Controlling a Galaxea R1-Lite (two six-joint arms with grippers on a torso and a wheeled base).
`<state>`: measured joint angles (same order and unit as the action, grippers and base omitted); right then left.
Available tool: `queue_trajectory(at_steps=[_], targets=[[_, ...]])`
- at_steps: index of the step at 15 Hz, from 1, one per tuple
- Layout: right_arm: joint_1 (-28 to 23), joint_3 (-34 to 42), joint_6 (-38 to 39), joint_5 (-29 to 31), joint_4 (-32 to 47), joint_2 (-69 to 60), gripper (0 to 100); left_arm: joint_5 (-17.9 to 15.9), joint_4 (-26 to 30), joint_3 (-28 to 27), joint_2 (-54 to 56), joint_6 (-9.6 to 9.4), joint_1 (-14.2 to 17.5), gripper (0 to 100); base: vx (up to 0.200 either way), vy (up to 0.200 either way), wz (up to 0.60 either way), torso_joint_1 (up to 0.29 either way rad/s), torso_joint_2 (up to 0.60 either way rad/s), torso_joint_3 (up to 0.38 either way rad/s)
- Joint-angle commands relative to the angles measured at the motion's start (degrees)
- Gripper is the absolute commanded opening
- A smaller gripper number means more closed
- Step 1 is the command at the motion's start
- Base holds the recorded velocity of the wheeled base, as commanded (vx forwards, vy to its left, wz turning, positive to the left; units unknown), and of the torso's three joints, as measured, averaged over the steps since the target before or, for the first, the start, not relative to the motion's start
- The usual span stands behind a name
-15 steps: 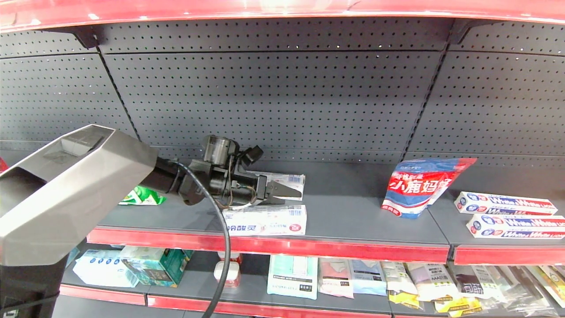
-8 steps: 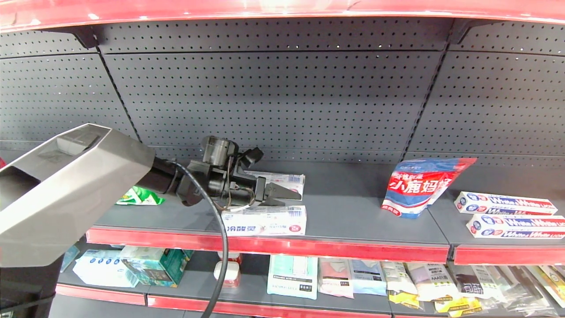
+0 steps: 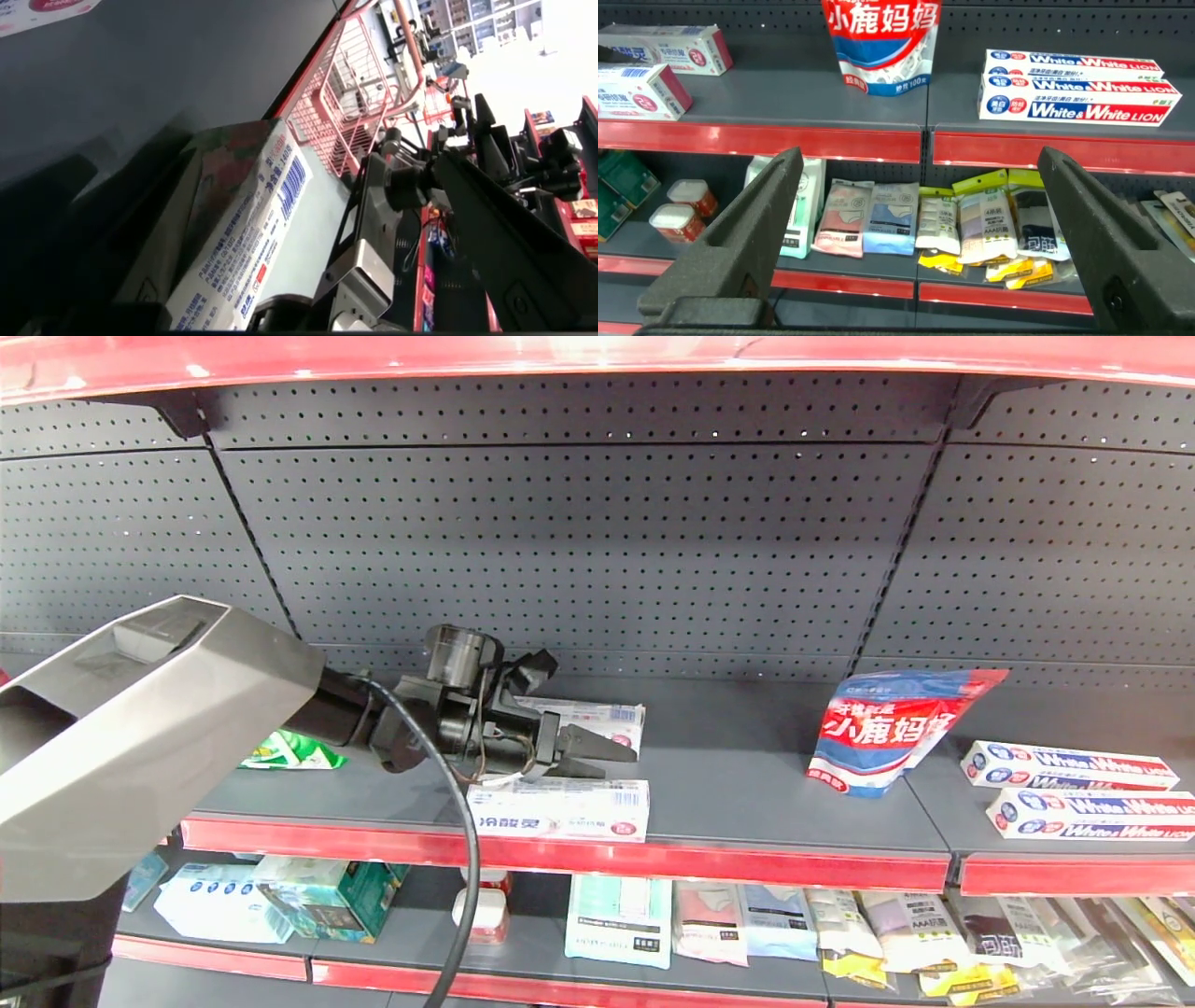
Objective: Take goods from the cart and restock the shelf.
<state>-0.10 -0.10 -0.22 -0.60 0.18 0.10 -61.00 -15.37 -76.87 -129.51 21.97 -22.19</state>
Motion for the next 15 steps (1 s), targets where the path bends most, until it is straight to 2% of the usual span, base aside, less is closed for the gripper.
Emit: queue_trajectory(at_steps=[1,5,11,13,14,15], targets=[[0.01,0.01,-0.04,-0.02,-0.01,-0.01,100,0.01,-0.10,-0.03,0.23,0.01,0.04,100,0.000,0.000,0.00,0.000,0.00,0.000],[0.01,0.01,-0.04,-0.02,-0.01,0.08,100,0.01,0.69,-0.12,1.19,0.01,0.39,100,0.000,0.000,0.00,0.000,0.00,0.000],[0.01,0.10,0.04,-0.02,-0.01,0.08,100,0.53,1.05,0.41,5.59,-0.52,3.11,100,0.000,0.000,0.00,0.000,0.00,0.000],[0.01,0.01,-0.04,-0.02,-0.01,0.08,100,3.43,1.05,3.13,8.75,-1.31,3.55,100,0.000,0.000,0.00,0.000,0.00,0.000],[0.01,0.10,-0.04,-0.02,-0.01,0.08,100,5.37,1.05,4.45,9.98,-2.54,3.73,100,0.000,0.000,0.00,0.000,0.00,0.000],[0.01,0.01,0.04,-0.02,-0.01,0.08,100,8.71,1.13,7.09,12.71,-4.57,4.17,100,0.000,0.000,0.00,0.000,0.00,0.000]])
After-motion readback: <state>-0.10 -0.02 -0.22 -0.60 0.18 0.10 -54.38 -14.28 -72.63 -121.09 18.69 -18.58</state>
